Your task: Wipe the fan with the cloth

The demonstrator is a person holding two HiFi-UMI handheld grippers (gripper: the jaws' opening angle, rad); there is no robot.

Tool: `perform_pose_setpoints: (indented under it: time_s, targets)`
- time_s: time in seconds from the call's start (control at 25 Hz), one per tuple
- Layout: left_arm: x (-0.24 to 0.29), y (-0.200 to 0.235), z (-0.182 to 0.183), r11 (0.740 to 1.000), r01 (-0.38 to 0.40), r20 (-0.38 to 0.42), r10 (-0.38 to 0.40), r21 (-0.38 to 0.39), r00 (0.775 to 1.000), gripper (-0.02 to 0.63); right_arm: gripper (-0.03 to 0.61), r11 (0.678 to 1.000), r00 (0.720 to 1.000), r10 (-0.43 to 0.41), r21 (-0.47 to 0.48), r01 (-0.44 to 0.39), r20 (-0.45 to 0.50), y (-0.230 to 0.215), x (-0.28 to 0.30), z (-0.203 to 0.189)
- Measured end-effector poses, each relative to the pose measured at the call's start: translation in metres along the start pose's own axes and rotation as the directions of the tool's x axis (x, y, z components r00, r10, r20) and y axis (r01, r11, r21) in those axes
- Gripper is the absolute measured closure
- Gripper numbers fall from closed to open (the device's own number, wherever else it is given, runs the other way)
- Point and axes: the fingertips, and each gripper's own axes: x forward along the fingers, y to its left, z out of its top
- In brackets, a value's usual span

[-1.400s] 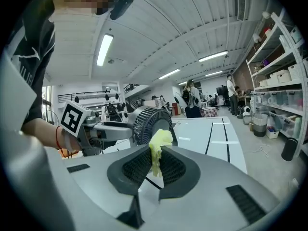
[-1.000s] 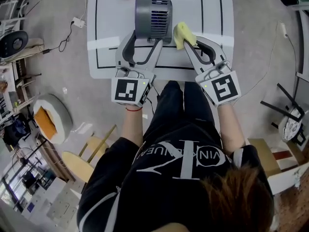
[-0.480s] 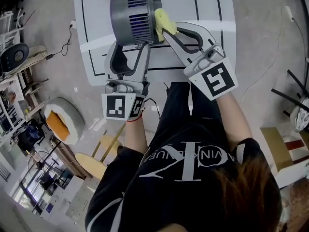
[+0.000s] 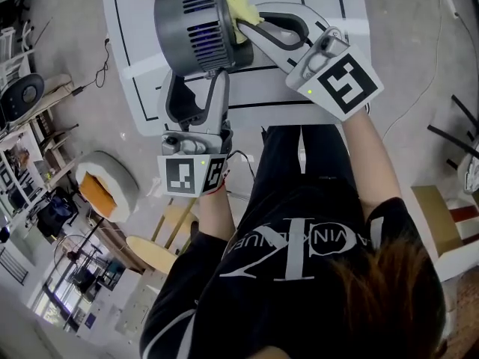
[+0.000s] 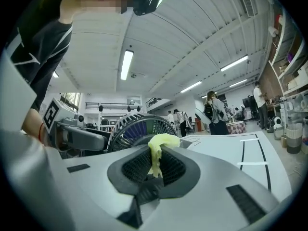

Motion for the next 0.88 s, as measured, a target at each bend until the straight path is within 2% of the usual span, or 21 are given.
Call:
perform_pose_setpoints:
  time_s: [0.24, 0.52, 0.88]
  targets:
    - [0.007, 0.003, 0.007, 1.000, 0.001, 0.001, -0.001, -0.009, 1.000, 0.325, 0.543, 1.000, 0.998, 0.009, 0.026, -0.007, -0.064, -0.014, 0.015, -0.012]
    - [0.006, 0.003, 0.002, 1.000, 0.005, 0.010, -0.004, -0.013, 1.000, 0.324, 0.543, 0.995, 0.993, 0.042, 0.091, -0.033, -0.109, -0.001, 0.017, -0.034]
    - [0.011, 0.008, 0.002, 1.000, 0.009, 0.008, -0.009, -0.020, 1.000, 0.322, 0.543, 0.986, 0.990, 0.096, 0.148, -0.080, -0.101, 0.019, 0.010, -0.038]
